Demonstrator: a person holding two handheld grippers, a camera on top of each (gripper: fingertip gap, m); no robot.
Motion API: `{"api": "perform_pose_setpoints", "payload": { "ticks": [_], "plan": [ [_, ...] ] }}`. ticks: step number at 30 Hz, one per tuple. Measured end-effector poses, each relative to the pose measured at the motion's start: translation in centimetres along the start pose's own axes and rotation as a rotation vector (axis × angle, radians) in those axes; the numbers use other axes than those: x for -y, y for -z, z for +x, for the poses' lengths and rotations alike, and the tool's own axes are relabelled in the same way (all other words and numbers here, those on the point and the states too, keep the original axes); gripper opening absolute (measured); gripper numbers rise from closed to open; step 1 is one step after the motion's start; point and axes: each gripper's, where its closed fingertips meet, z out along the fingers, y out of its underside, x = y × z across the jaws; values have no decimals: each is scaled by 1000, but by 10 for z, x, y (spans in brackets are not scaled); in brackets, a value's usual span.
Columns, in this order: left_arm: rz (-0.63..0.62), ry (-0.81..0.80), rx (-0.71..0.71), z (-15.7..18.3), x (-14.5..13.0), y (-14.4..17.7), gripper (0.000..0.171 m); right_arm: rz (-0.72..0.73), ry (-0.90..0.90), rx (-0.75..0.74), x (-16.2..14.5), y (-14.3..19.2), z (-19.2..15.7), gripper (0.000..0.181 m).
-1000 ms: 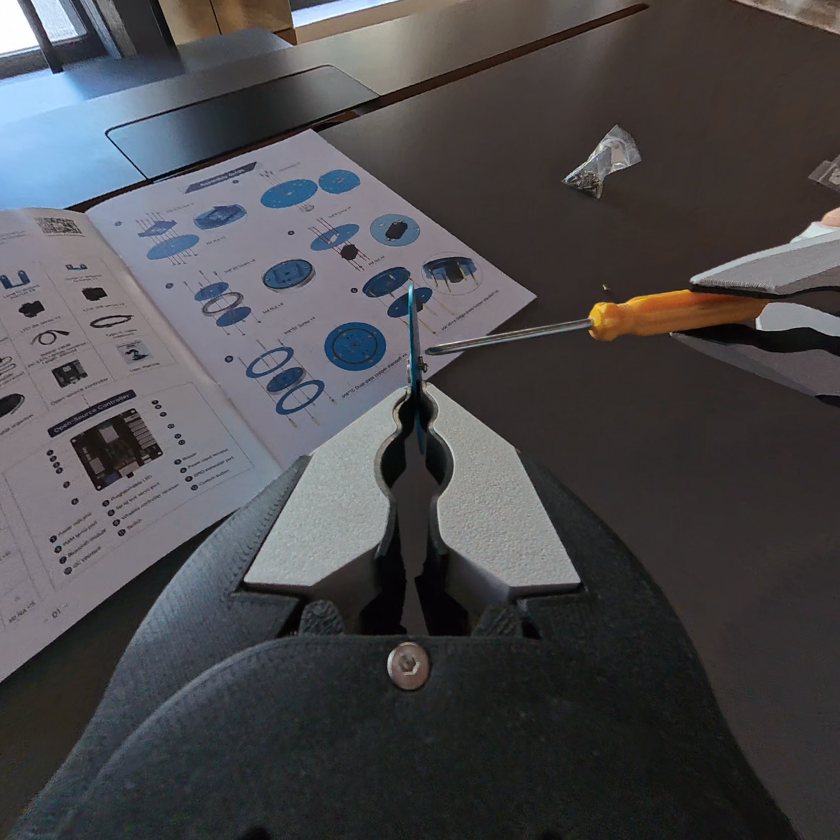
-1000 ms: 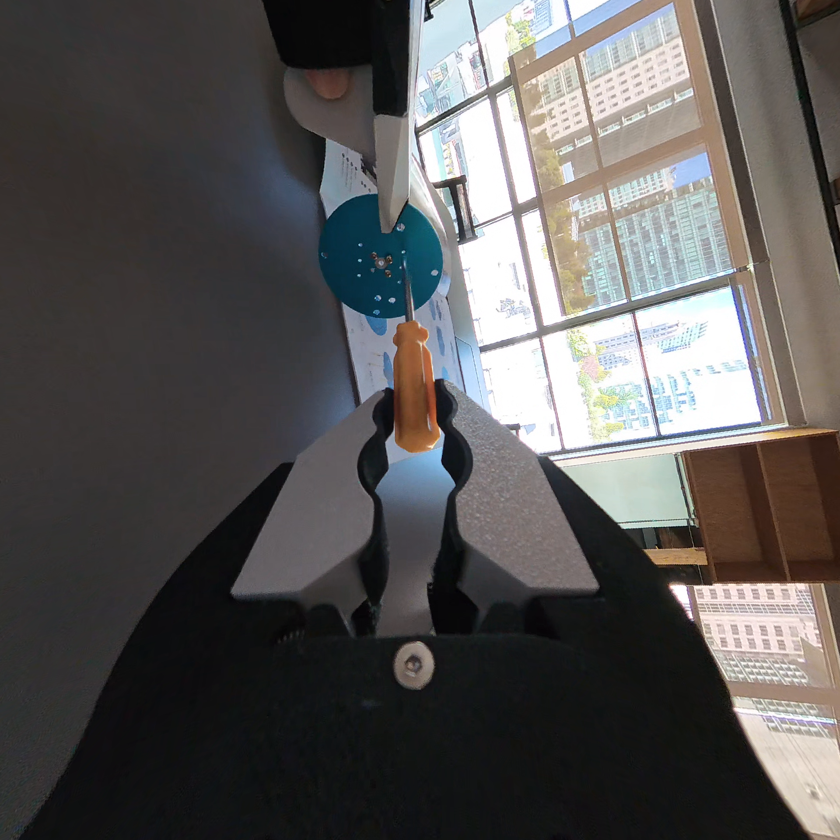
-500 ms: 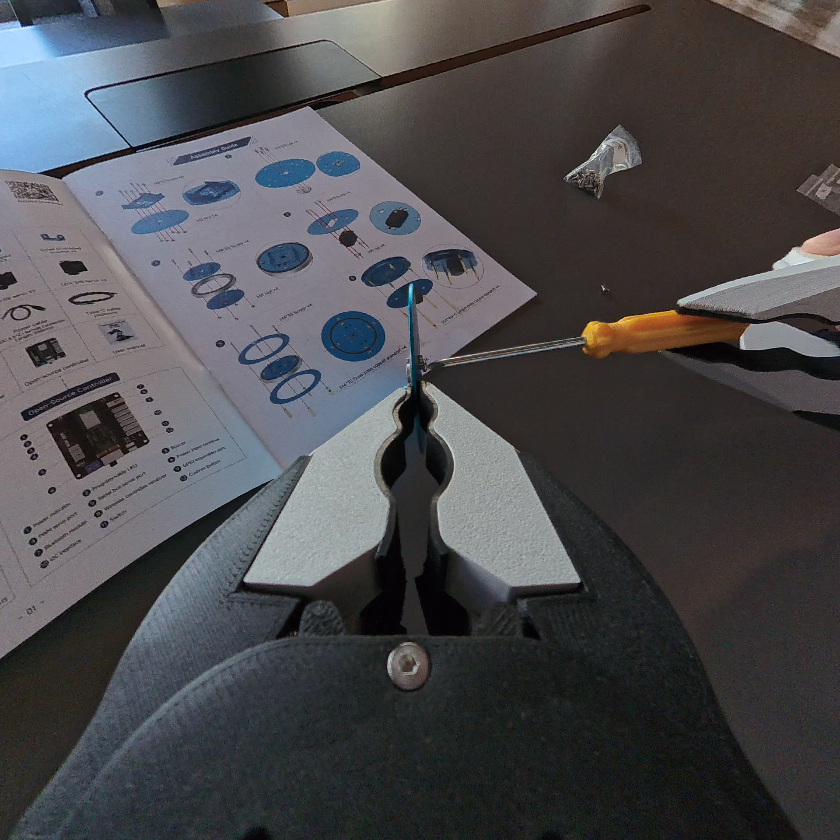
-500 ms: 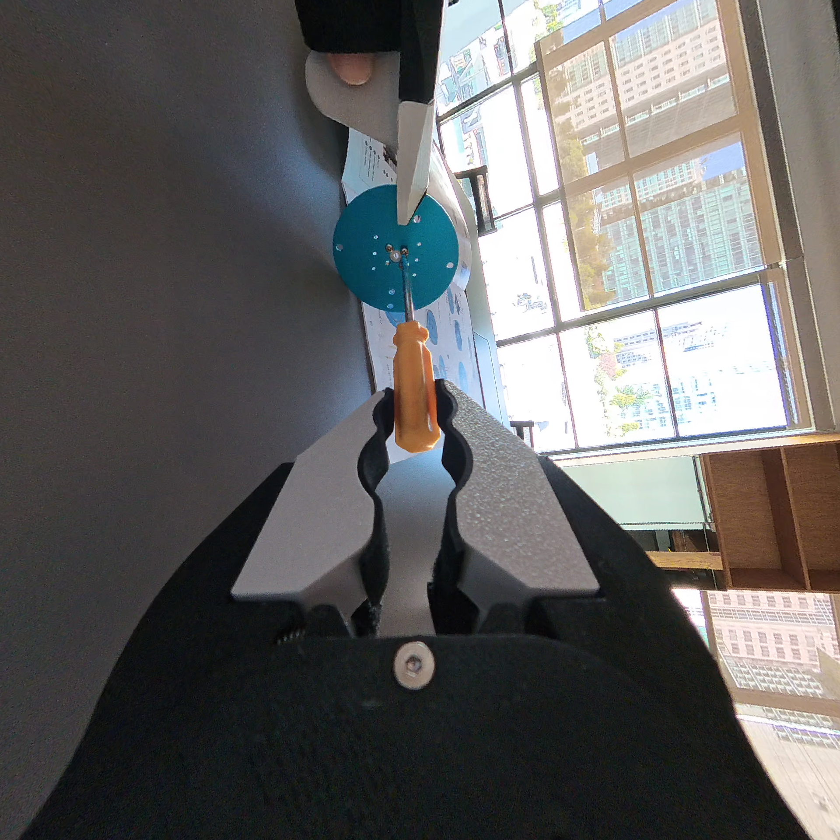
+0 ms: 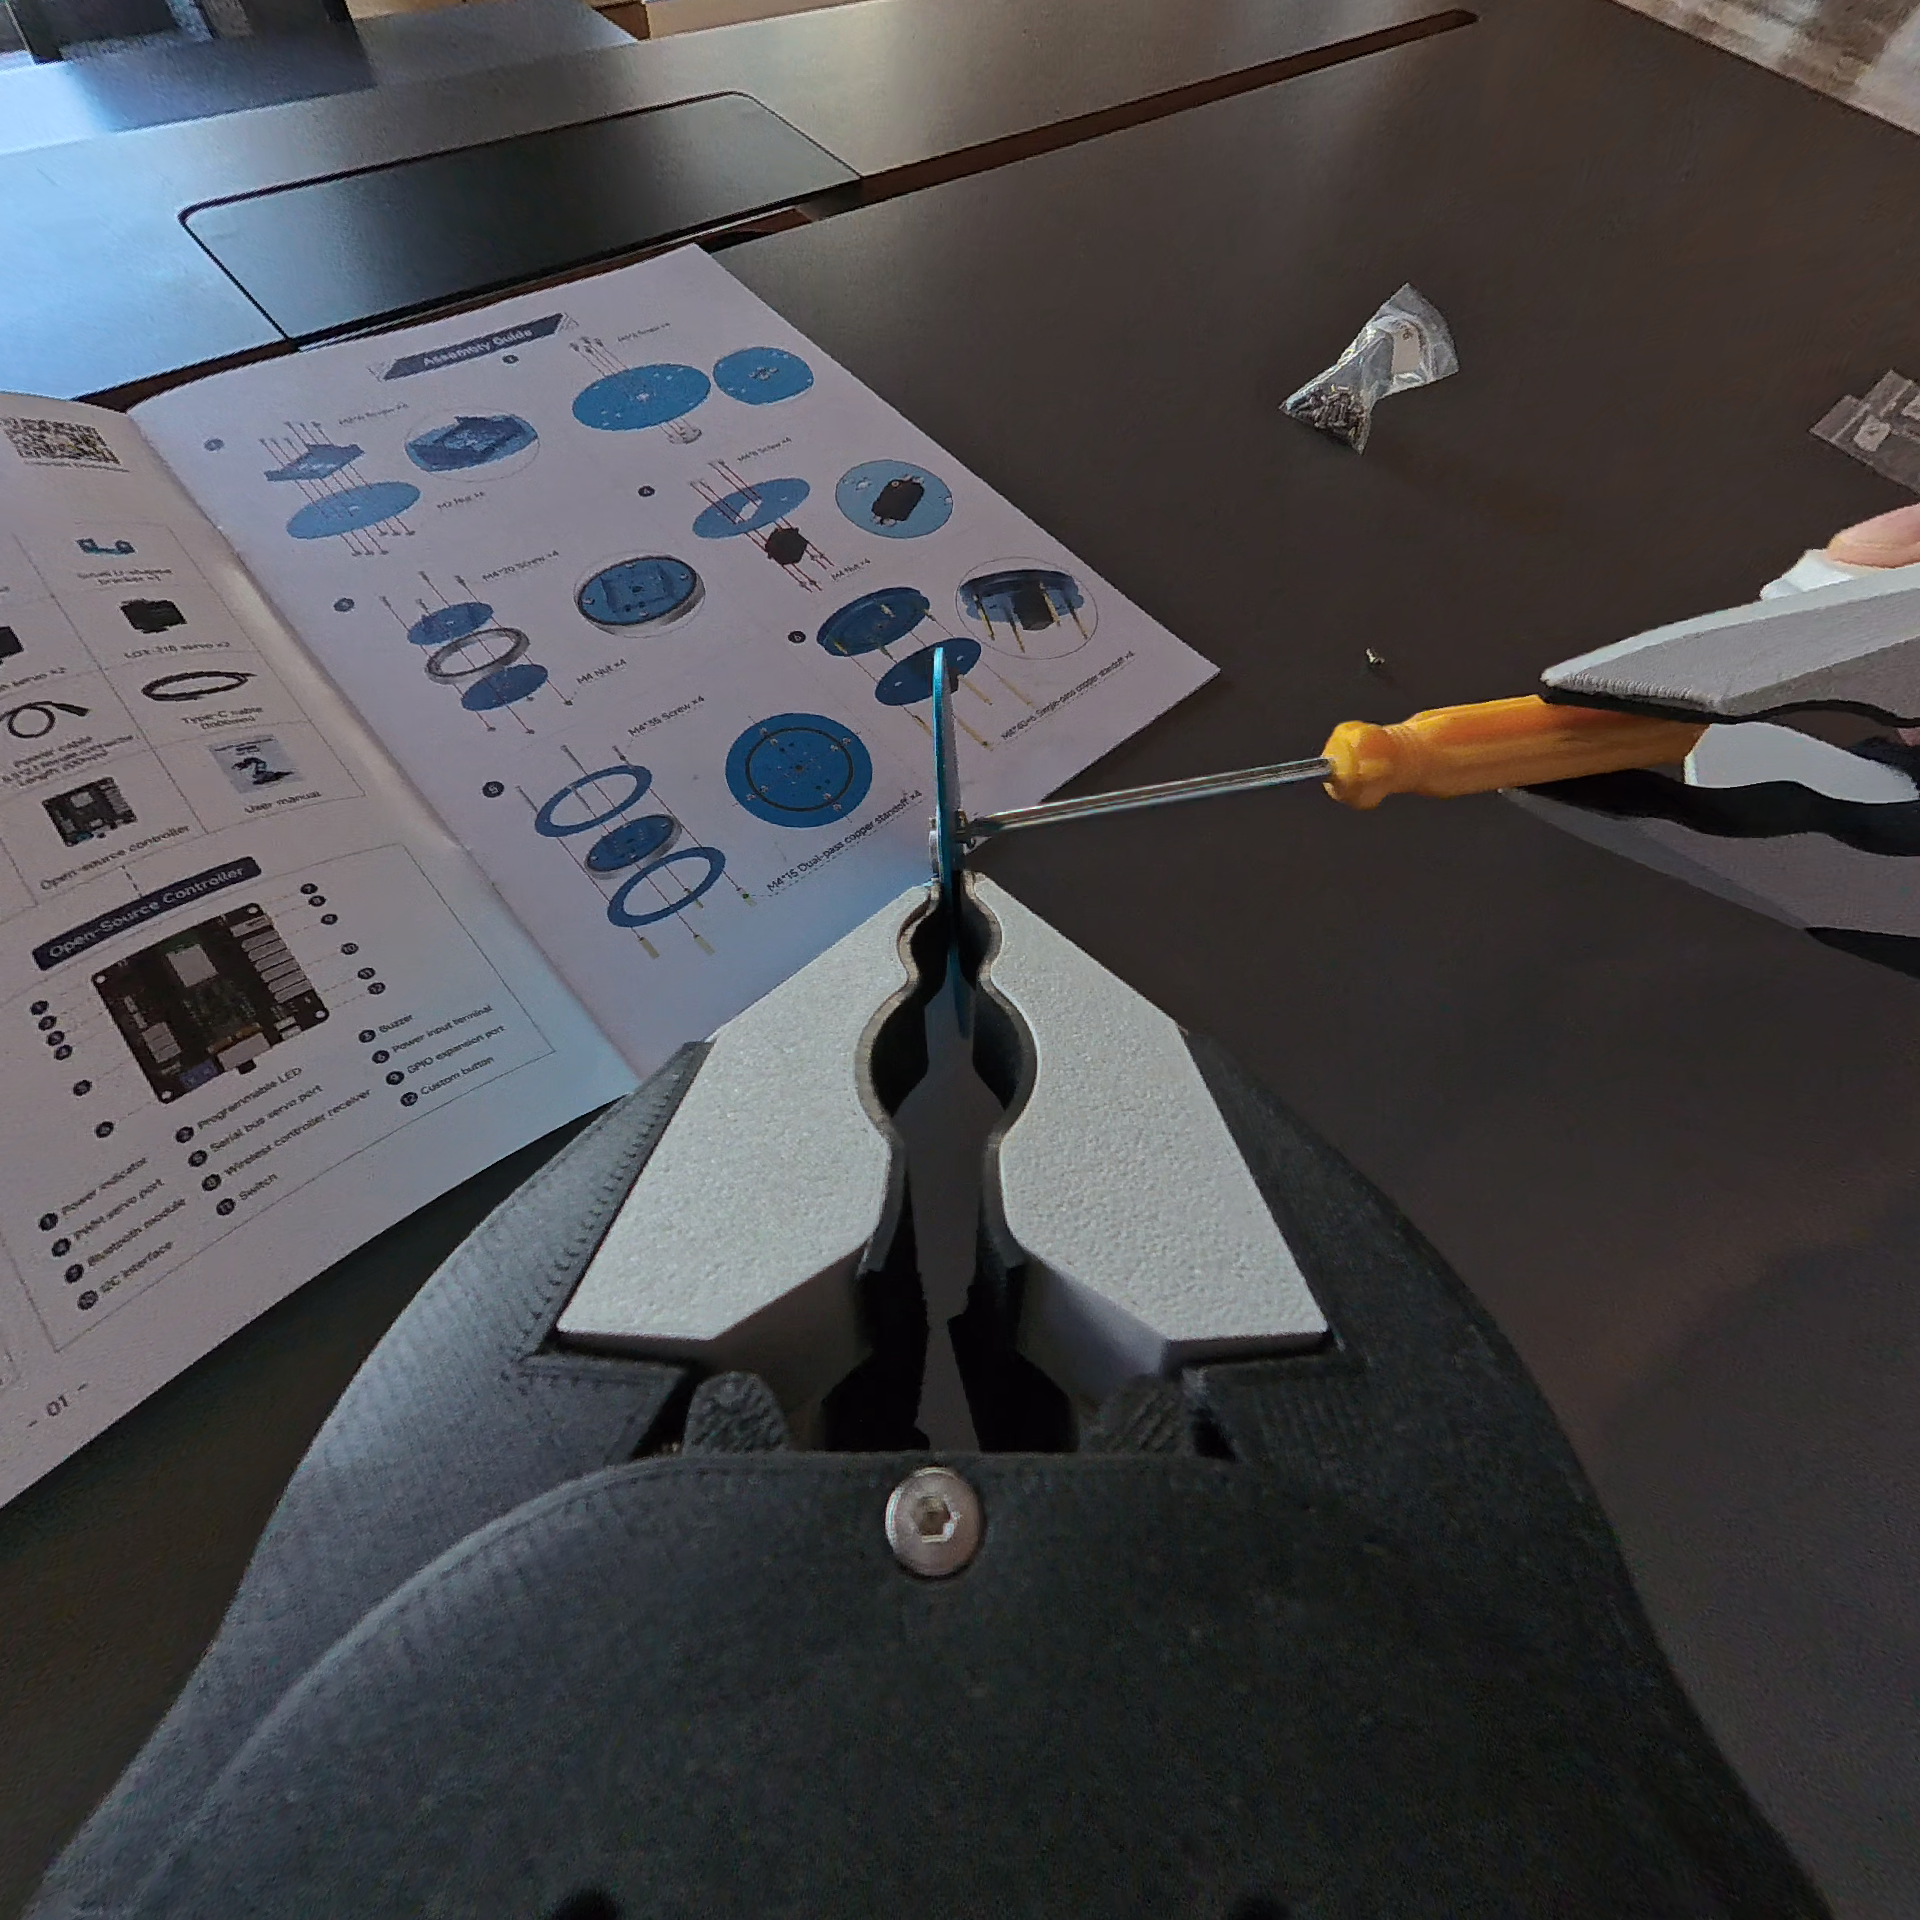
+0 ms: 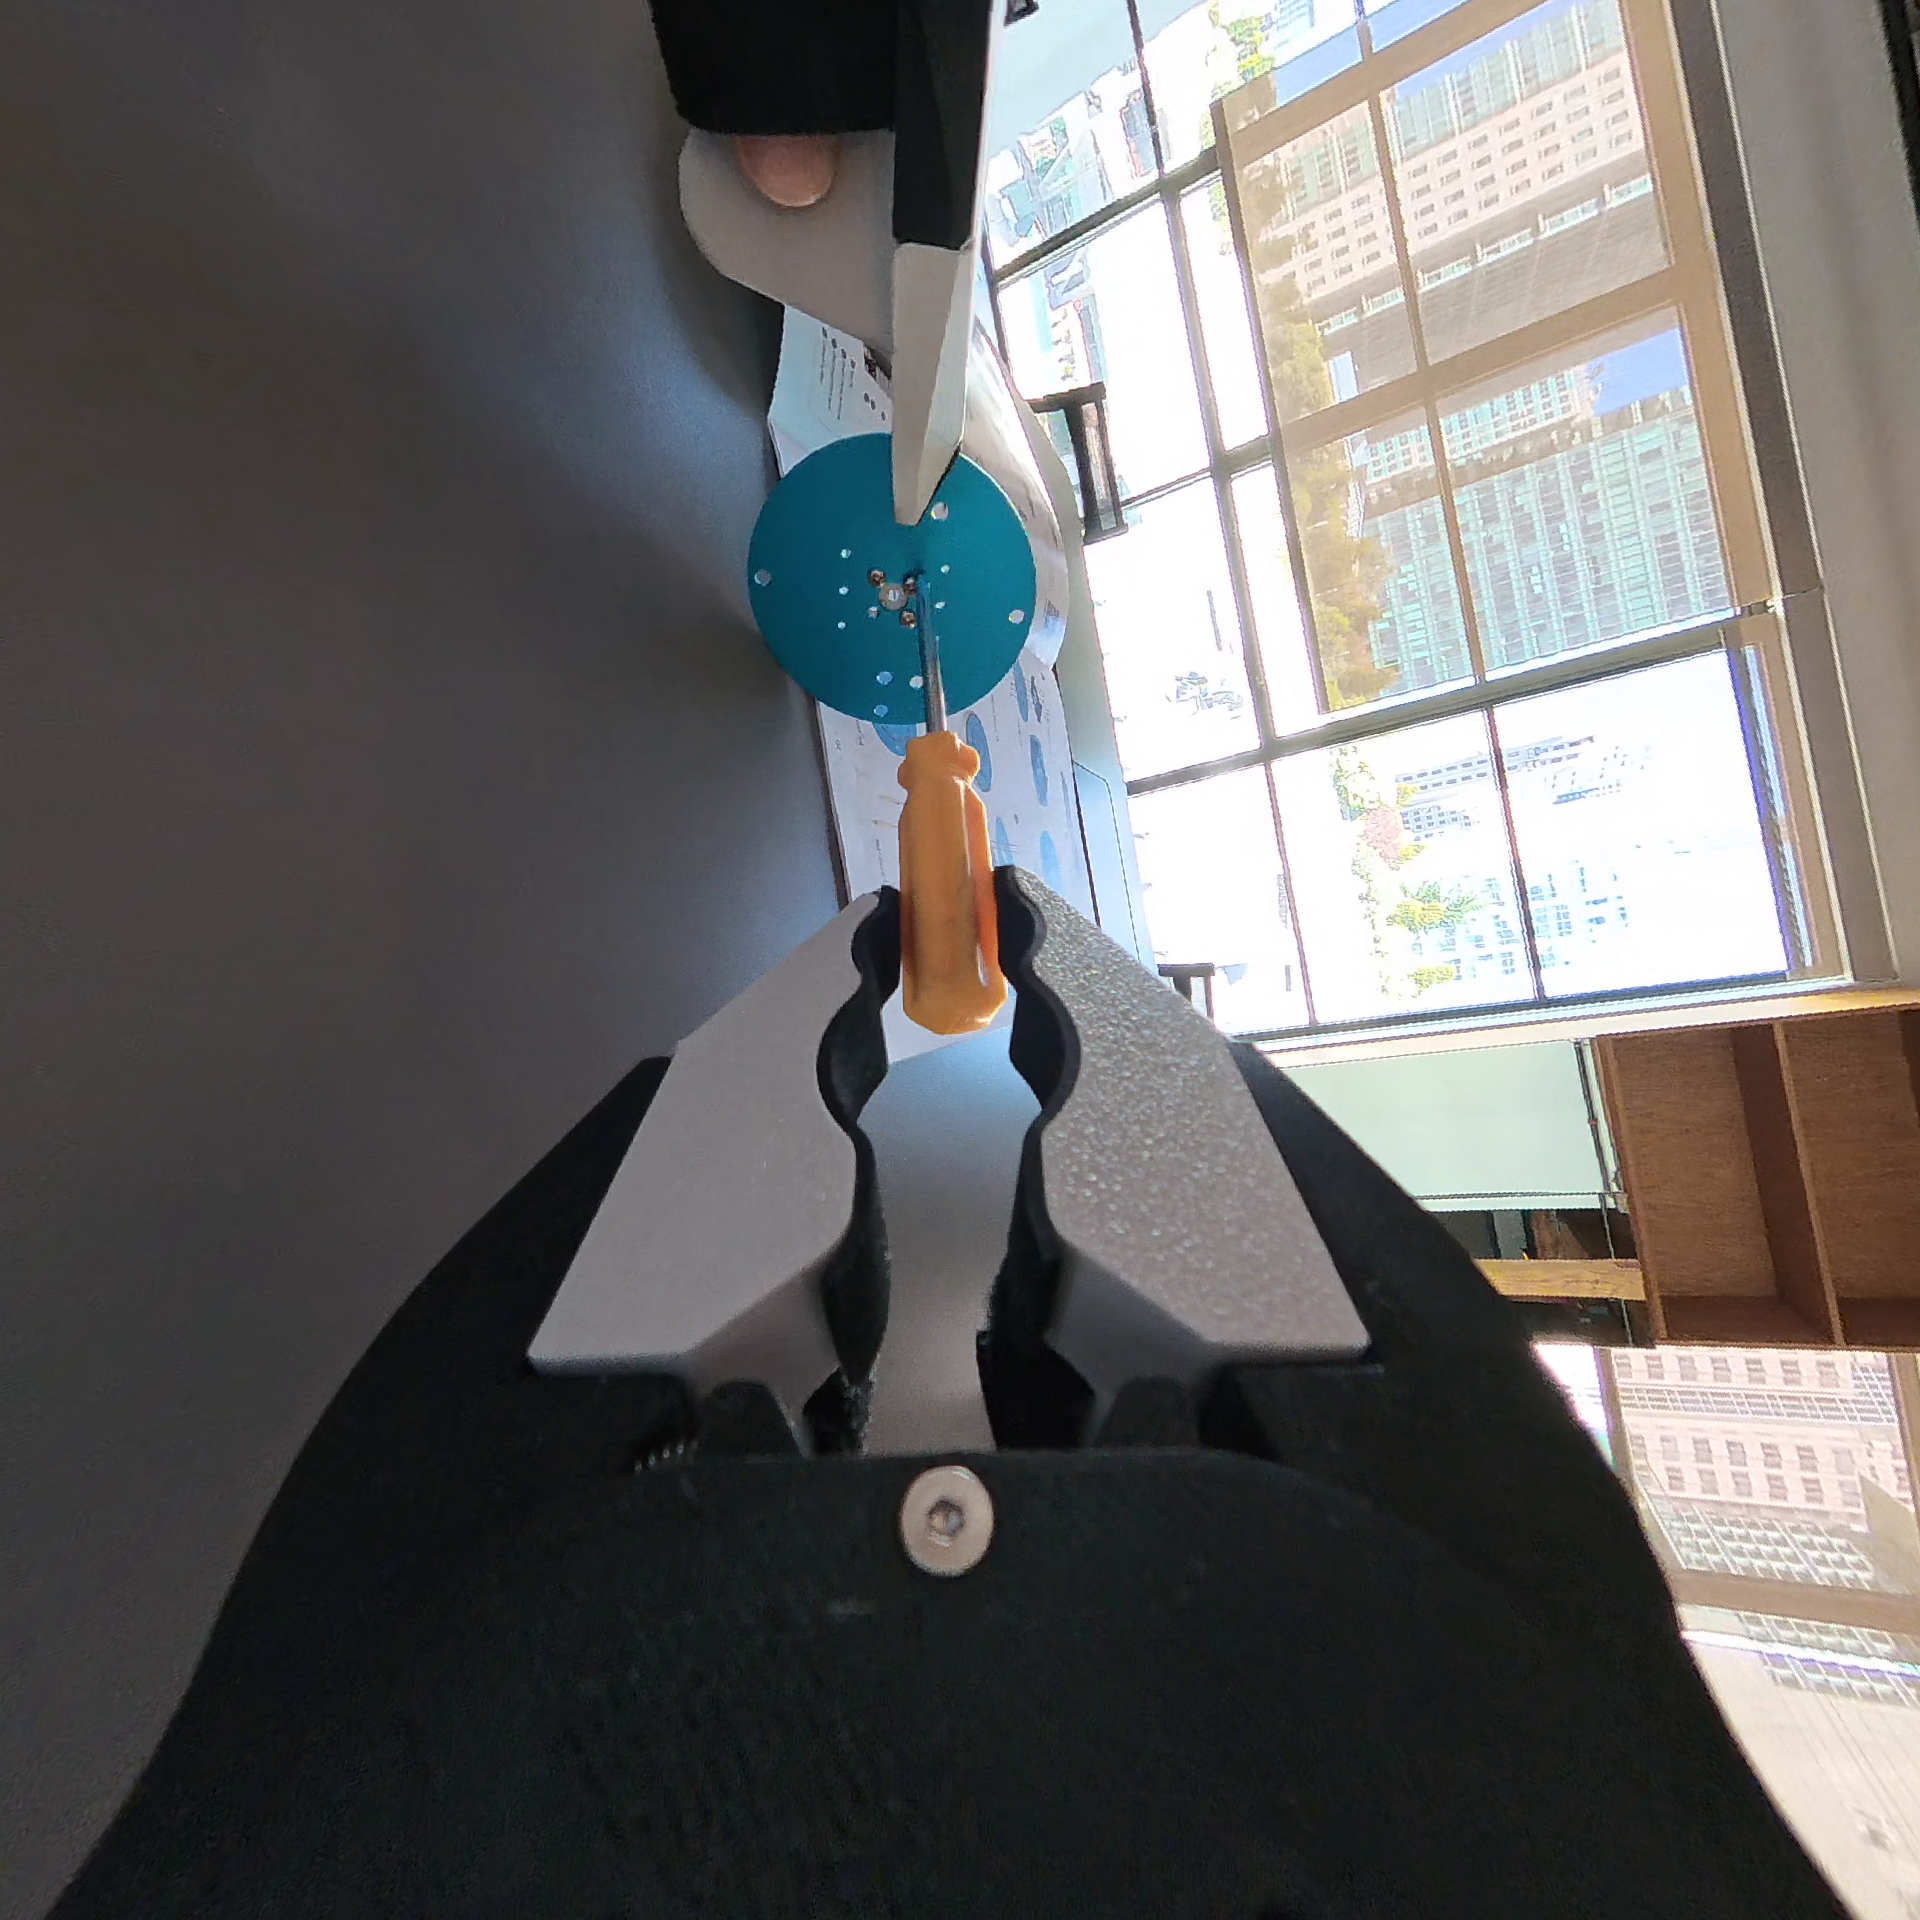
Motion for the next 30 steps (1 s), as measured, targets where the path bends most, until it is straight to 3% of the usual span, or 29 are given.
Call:
{"api": "perform_pose_setpoints", "payload": {
  "ticks": [23,30],
  "plan": [
    [-1,1,1,-1,0,0,0,-7,4,9,-3,3,-2,17],
    [-17,-22,18,2,0,1,0,-25,316,-95,2,6,-3,18]
  ]
}}
